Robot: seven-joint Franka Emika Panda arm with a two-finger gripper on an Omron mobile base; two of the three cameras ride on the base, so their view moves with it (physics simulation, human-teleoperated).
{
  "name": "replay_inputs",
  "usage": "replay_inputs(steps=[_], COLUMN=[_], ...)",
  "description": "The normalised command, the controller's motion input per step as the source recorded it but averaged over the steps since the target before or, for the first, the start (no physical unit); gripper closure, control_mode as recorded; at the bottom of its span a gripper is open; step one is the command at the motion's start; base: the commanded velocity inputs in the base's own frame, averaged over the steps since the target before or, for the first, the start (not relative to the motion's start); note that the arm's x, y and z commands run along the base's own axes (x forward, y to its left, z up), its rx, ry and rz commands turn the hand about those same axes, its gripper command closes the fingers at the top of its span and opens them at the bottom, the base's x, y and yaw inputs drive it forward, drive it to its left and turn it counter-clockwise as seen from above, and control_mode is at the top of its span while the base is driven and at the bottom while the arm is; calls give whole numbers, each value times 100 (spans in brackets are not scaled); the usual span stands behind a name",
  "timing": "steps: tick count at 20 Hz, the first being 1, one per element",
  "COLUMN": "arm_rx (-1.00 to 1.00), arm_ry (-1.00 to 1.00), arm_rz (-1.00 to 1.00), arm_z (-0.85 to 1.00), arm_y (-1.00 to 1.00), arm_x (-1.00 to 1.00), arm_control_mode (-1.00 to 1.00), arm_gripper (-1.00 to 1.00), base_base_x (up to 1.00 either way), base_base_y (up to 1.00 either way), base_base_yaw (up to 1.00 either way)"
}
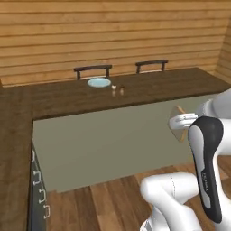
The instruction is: Start the toaster. Once the lever pops up, take the bread to the plate on the dining counter.
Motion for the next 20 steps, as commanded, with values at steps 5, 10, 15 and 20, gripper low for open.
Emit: replay_inputs(steps=[5,10,15,20], arm_rx=[0,0,0,0], arm_ry=[0,0,0,0], arm_rz=[0,0,0,0], arm_z=[0,0,0,0], arm_y=[0,0,0,0], arm_x=[0,0,0,0], arm_control_mode=[100,100,100,100], arm_gripper=[100,100,100,100], base_base_x=[100,100,91,50], base_base_y=[17,16,10,12], base_base_yaw=[1,3,3,5])
